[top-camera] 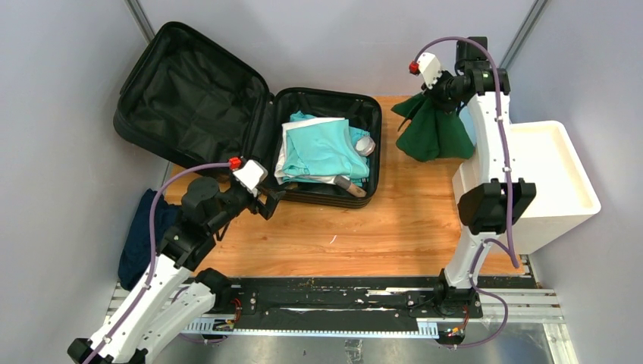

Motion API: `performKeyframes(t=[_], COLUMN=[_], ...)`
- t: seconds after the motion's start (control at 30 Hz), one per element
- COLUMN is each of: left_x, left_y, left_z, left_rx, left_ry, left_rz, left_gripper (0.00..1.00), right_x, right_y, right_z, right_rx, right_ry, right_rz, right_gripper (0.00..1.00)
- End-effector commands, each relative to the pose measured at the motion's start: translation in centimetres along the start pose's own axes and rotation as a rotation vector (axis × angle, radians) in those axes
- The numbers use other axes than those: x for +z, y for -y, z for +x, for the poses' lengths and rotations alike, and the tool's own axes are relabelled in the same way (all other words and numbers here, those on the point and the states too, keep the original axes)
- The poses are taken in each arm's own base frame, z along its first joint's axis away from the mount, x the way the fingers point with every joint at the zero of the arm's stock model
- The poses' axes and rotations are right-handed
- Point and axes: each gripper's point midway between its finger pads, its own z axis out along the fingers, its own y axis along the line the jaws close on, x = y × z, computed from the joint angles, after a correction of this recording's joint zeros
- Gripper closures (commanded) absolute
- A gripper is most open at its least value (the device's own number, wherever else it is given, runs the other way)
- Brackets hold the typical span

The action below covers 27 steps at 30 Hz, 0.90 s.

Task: Open, take out, and arrange the luggage
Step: Move the bin to the center of the board.

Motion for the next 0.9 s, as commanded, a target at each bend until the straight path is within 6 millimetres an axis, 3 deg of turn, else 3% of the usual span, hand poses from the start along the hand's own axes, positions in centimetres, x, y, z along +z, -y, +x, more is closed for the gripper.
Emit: performKeyframes(t=[0.0, 0.17, 0.37, 0.67, 0.87], left_x=[-0.6, -0.6, -0.5, -0.3, -0.1], left_y=[-1.0, -0.7, -0.9, -1.3, -1.6], left_z=[-0.5, -0.3, 0.1, 0.9, 1.3], left_rx=[0.018, 0.011, 0.01, 0.017, 0.023], left_ry=[0.032, 0.031, 0.016, -0.016, -0.033], left_rz=[-0.059, -0.049, -0.057, -0.079, -0.091], left_gripper=[0.0, 0.0, 0.0, 0.0, 0.0], right_x=[-2.1, -1.1, 0.1, 4.2, 6.0], right_y=[4.4, 7.6, 11.8, 16.1, 17.7], right_z=[2.1, 4.5, 5.6, 7.1, 8.5], right_rx=[-0.043, -0.036, -0.081, -0.151, -0.165], right_ry=[-0.116, -0.196, -0.244, -0.27, -0.287], right_rz=[0.15, 0.236, 0.352, 0.434, 0.468], right_gripper=[1.0, 1.0, 1.0, 1.0, 1.0])
